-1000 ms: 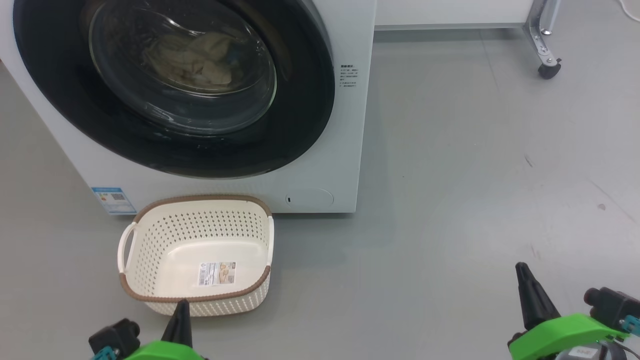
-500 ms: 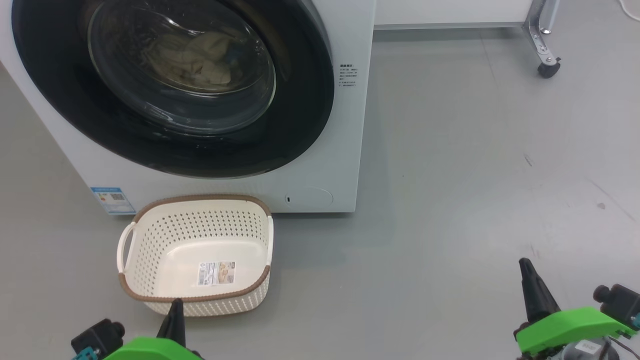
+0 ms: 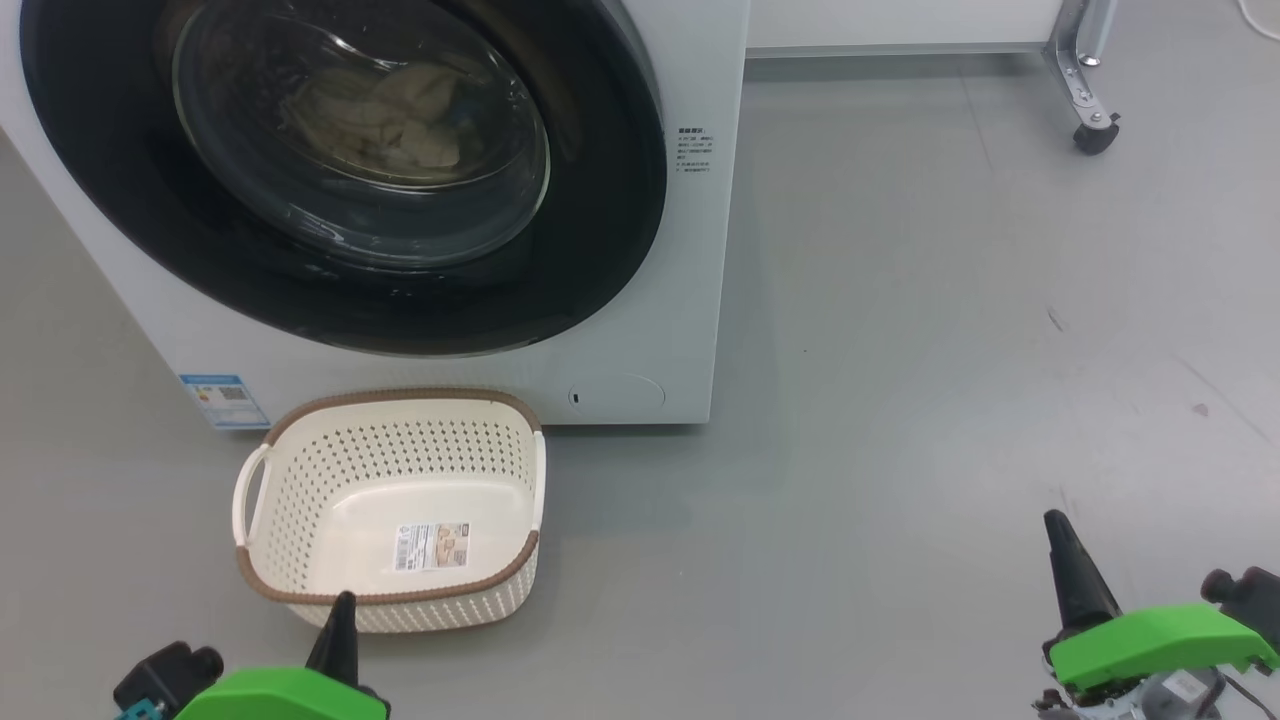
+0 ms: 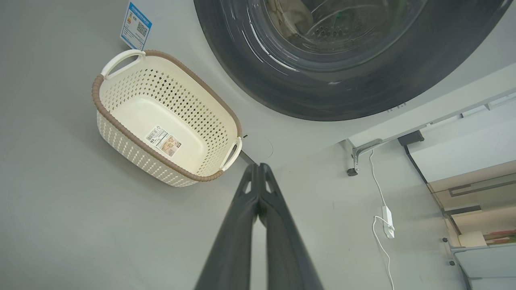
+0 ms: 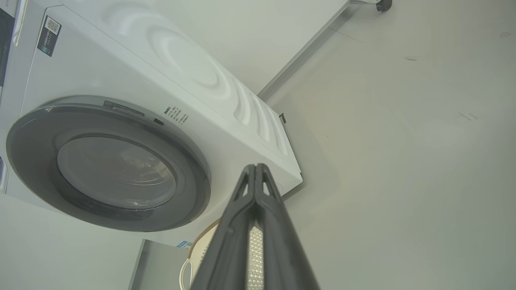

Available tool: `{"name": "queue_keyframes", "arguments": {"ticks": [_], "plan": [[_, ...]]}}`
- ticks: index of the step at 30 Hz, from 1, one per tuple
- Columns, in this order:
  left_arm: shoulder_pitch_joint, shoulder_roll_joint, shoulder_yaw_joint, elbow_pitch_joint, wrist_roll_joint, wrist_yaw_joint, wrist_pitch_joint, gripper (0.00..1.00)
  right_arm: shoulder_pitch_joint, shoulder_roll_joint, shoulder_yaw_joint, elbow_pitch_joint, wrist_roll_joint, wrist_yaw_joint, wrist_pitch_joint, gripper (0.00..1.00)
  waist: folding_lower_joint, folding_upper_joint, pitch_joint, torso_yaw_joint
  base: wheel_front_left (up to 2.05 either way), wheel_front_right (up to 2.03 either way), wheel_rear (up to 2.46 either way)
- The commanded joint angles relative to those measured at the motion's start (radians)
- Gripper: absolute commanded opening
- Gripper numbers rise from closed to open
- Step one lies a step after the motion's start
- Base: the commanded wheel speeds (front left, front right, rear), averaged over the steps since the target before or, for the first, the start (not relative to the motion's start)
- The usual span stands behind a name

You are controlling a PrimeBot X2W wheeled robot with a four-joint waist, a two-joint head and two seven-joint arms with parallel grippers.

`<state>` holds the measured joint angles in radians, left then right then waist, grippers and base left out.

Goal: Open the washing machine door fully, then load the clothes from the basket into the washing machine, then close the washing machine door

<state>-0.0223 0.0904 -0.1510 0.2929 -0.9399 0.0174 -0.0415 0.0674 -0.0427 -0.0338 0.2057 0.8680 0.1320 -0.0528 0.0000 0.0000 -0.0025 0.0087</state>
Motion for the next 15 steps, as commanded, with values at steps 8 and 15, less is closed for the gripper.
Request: {"name": "queue_keyframes", "arguments": {"ticks": [8,15], "plan": [[-0.059,0.0,0.059,-0.036,-0.091,-0.024,0.021,0.0,-0.068,-0.027,-0.003,-0.019,0.108,-0.001,0.017,0.0,0.0,0.0,0.001,-0.001,0.0,0.0,0.0],[-0.063,-0.005,0.084,-0.037,-0.162,-0.039,0.037,0.0,-0.081,-0.028,-0.008,-0.012,0.189,-0.001,0.031,0.0,0.0,0.0,0.001,-0.002,0.0,0.0,0.0]]}}
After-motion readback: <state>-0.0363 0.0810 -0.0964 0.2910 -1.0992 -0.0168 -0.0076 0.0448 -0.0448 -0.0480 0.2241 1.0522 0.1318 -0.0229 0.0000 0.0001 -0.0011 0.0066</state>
